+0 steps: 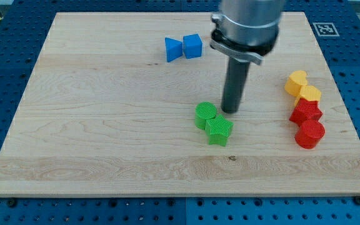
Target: Push the red circle beside the red star
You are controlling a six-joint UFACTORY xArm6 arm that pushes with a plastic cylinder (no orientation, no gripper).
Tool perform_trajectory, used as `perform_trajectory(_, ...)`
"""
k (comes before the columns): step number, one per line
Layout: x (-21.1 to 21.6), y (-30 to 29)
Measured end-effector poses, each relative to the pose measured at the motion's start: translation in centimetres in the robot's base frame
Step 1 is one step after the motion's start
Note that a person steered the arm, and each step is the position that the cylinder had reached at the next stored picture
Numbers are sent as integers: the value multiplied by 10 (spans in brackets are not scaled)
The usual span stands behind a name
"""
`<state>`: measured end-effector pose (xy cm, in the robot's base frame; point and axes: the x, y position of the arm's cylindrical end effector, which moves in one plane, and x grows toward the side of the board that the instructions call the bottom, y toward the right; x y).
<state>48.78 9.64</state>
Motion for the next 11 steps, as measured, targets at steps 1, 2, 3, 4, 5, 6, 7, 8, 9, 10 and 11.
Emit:
perform_trajectory(1,30,25)
perform_trajectory(2,66,53)
perform_trajectory(3,94,90)
perform_trajectory(4,84,143)
perform_trajectory(5,53,159)
perform_trajectory(6,41,141)
perform_trajectory(7,33,125)
perform_trajectory(8,57,134)
perform_trajectory(9,87,133)
perform_trajectory(10,74,116)
perform_trajectory(11,38,96)
